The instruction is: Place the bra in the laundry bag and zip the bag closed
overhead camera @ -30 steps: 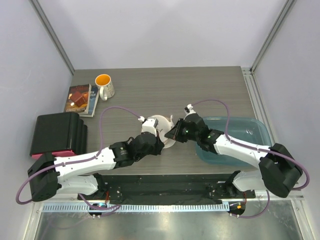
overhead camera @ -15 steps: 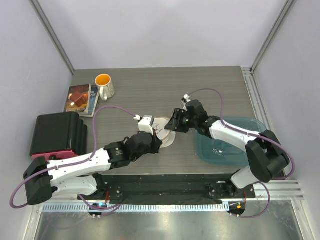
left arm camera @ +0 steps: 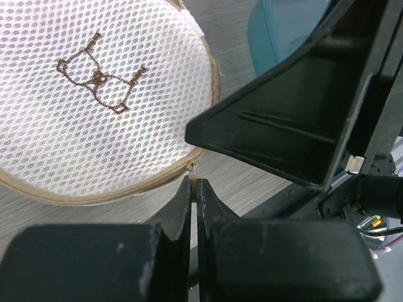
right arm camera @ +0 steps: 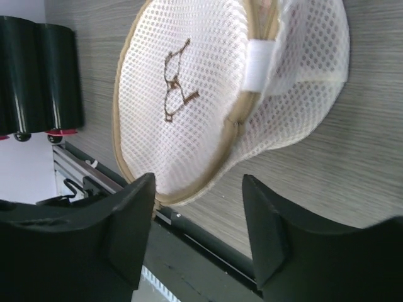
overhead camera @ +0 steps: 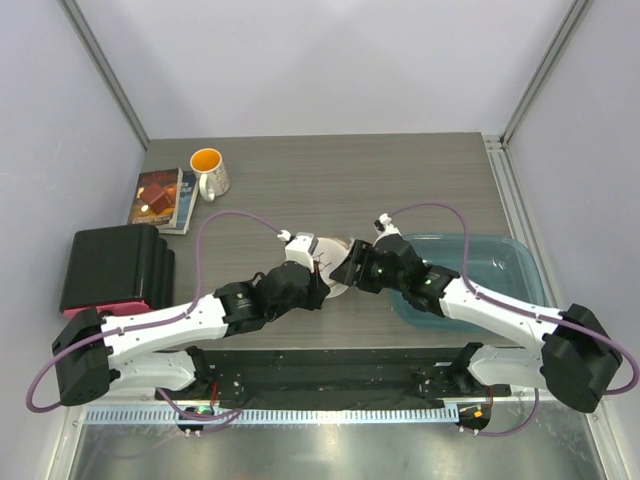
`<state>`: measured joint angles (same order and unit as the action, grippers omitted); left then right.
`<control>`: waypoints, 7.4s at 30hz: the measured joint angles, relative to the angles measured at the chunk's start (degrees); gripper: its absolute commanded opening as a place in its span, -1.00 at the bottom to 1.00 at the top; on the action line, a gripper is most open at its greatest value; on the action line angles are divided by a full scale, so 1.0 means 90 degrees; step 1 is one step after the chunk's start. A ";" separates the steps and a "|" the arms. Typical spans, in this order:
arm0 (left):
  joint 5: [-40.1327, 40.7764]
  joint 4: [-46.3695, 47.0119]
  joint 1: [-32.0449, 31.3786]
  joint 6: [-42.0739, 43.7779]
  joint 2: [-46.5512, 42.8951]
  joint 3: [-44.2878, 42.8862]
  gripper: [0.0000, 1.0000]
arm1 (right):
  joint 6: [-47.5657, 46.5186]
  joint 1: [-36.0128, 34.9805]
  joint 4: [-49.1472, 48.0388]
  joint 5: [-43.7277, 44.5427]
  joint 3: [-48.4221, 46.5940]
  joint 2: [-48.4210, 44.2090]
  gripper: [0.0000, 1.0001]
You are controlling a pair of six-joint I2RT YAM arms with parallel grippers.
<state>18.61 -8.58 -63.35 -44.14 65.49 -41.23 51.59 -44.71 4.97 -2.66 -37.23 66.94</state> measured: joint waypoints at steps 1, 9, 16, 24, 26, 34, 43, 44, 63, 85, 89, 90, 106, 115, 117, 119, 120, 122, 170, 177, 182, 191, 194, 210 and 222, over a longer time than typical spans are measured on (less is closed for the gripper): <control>-0.0044 0.0002 0.0000 0.0005 0.0012 0.0000 -1.00 | 0.0107 -0.0032 -0.0107 0.0022 0.0017 0.0049 -0.02; -0.0063 -0.0056 0.0000 -0.0024 -0.0102 0.0000 -1.00 | 0.0449 0.0015 -0.0801 0.0041 0.0000 0.0602 -0.98; 0.0323 0.0141 0.0092 -0.0066 -0.0345 0.0015 -1.00 | -0.0367 0.0916 -0.0605 -0.1557 -0.1083 0.1350 -0.97; 0.0243 -0.0304 -0.0002 -0.0083 -0.0619 0.0182 -0.99 | -0.1409 0.1698 -0.0228 -0.1506 -0.2293 0.2450 -0.97; 0.0250 -0.0389 -0.0002 -0.0085 -0.0707 0.0221 -1.00 | -0.1460 0.1809 -0.0202 -0.1518 -0.2341 0.2584 -0.97; 0.0294 -0.0512 0.0029 -0.0049 -0.0794 0.0238 0.20 | -0.0908 0.1802 -0.0464 -0.1729 -0.1899 0.2446 -0.97; 0.0503 -0.1020 0.0223 0.0240 0.1078 -0.1455 -0.18 | 0.0158 0.1367 -0.0610 -0.1316 -0.1171 0.1564 -0.97; 0.0573 -0.1090 0.0228 0.0274 0.1367 -0.1787 -0.23 | 0.0211 0.1314 -0.0614 -0.1241 -0.1171 0.1489 -0.98; 0.1396 -0.1892 0.0250 0.0304 0.2127 -0.2504 -0.34 | 0.0461 0.1088 -0.0619 -0.0882 -0.1117 0.1268 -0.98; 0.1396 -0.1647 0.0245 0.0556 0.1071 -0.1787 -1.00 | -0.0117 0.0971 -0.0549 -0.1282 -0.1576 0.1542 -0.97; 0.1066 -0.1457 0.0338 0.0670 0.0347 -0.1214 -1.00 | -0.0476 0.1013 -0.0296 -0.1571 -0.2244 0.2149 -0.97; 0.1020 -0.1477 0.0347 0.0685 0.0221 -0.1095 -1.00 | -0.0561 0.1061 -0.0257 -0.1598 -0.2390 0.2314 -0.97; 0.0602 -0.1632 0.0345 0.0767 0.0005 -0.0782 -0.99 | -0.1234 0.1282 0.0272 -0.1681 -0.3308 0.3480 0.43; 0.0078 -0.1256 0.0345 0.0763 0.0925 -0.1049 -1.00 | -0.0780 0.1122 0.0709 -0.0600 -0.1554 0.1834 0.99; -0.0056 -0.1175 0.0345 0.0738 0.1086 -0.1059 -1.00 | -0.0583 0.0916 0.0867 -0.0335 -0.1513 0.1552 1.00; -0.0141 -0.1144 0.0345 0.0716 0.1088 -0.1059 -1.00 | -0.0410 0.0678 0.0860 -0.0131 -0.1525 0.1389 1.00; -0.0160 -0.1117 0.0345 0.0702 0.1059 -0.1059 -1.00 | -0.0316 0.0554 0.0860 -0.0039 -0.1540 0.1362 0.97; -0.0192 -0.1103 0.0345 0.0670 0.0974 -0.1059 -1.00 | -0.0107 0.0304 0.0804 0.0073 -0.1566 0.1404 0.80; 0.0022 -0.1705 0.0374 0.0622 -0.0580 -0.0389 -1.00 | -0.0437 0.0330 0.0993 0.0442 -0.1744 0.1277 0.61; -0.0352 -0.1355 0.0376 0.0753 -0.0002 -0.0784 -1.00 | 0.1122 -0.0444 0.0041 0.0826 -0.0753 0.0707 0.17; -0.0627 -0.1141 0.0376 0.0801 0.0206 -0.0952 -1.00 | 0.1688 -0.0454 -0.0580 0.0843 -0.0588 0.0976 -0.16; -0.0311 -0.1163 0.0406 0.0801 0.0406 -0.0962 -0.99 | 0.1171 0.0442 -0.0930 0.0078 -0.0612 0.1110 -0.97; -0.0185 -0.1171 0.0466 0.0804 0.0364 -0.0901 -1.00 | 0.0758 0.0947 -0.0950 -0.0537 -0.0809 0.1389 -0.98; -0.0083 -0.1943 0.0784 0.0835 -0.0882 -0.0653 -1.00 | -0.1749 0.1717 -0.0056 -0.3359 -0.3694 0.4466 0.28; -0.0780 -0.1574 0.0784 0.0855 0.0117 -0.0996 -1.00 | -0.0860 0.1025 0.0984 -0.0396 -0.1722 0.1622 0.61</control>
<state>11.60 -22.74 -56.29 -36.45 66.54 -50.19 43.86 -35.48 13.82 -6.22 -52.73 81.54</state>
